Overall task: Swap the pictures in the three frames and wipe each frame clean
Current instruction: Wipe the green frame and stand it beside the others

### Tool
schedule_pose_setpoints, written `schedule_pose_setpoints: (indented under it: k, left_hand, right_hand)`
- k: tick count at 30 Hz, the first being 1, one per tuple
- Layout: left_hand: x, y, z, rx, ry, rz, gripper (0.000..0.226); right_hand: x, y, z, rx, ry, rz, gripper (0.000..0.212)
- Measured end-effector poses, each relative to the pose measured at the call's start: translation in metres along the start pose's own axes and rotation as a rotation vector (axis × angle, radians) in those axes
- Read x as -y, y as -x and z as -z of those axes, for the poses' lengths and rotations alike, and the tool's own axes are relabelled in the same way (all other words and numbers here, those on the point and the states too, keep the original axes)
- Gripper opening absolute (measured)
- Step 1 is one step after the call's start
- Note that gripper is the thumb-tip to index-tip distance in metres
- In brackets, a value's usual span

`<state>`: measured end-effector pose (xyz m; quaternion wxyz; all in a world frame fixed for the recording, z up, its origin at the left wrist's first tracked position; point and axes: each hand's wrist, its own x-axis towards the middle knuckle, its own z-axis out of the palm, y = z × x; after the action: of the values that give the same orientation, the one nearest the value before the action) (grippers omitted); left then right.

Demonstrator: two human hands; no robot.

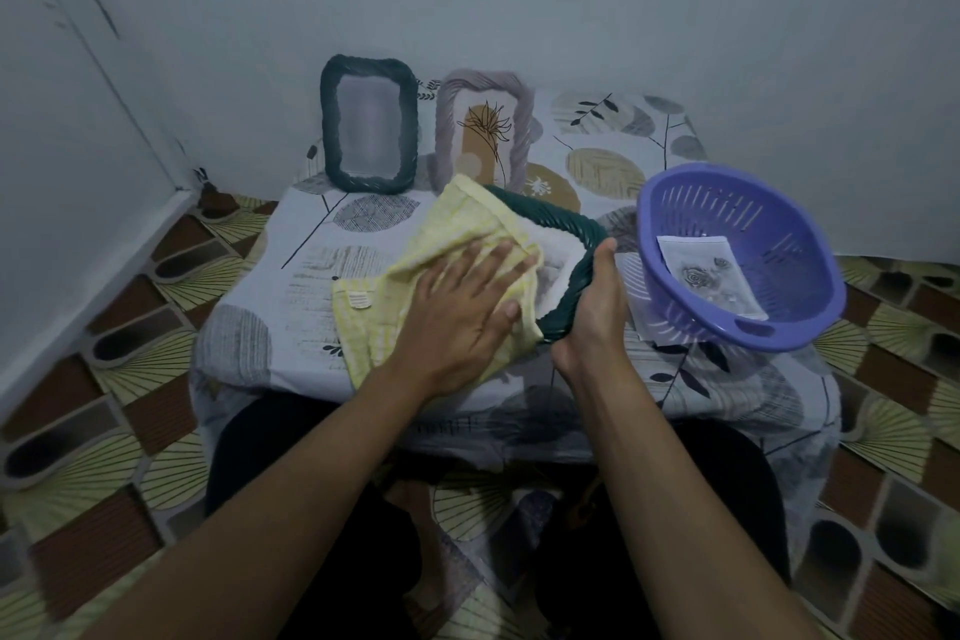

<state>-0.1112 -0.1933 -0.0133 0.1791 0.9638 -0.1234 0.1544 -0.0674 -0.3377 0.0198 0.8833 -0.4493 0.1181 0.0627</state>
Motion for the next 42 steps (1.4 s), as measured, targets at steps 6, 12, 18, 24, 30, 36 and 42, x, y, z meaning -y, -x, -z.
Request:
schedule_pose_setpoints:
  k: [6,12,18,24,30,36,42]
  left_hand:
    - [0.021,0.003,-0.004,0.051,-0.023,0.266,0.061]
    - [0.03,0.009,-0.014,0.184,-0.133,0.432,0.056]
    - [0.041,0.012,-0.016,0.129,-0.21,0.458,0.042]
    - [0.069,0.006,-0.01,0.039,-0.221,0.529,0.037]
    - [0.099,-0.006,0.004,-0.024,-0.165,0.618,0.036]
    - [0.117,-0.009,0.01,-0.072,-0.185,0.704,0.031]
    - [0.112,-0.011,0.007,-0.083,-0.205,0.753,0.043]
  right_hand:
    - [-0.003,-0.001,0.002,-0.064,-0.007,0.0,0.051]
    - [0.0,-0.005,0.006,-0.225,0.02,0.129,0.046]
    - [0.006,-0.005,0.008,-0.326,-0.04,0.122,0.041]
    - [-0.002,-0.004,0.009,-0.33,-0.063,0.096,0.038]
    - [-0.015,-0.004,0.0,-0.303,-0.079,0.064,0.04]
    - [-0.022,-0.001,-0.006,-0.292,-0.019,0.067,0.036]
    - [-0.017,-0.002,-0.004,-0.303,-0.008,0.061,0.025]
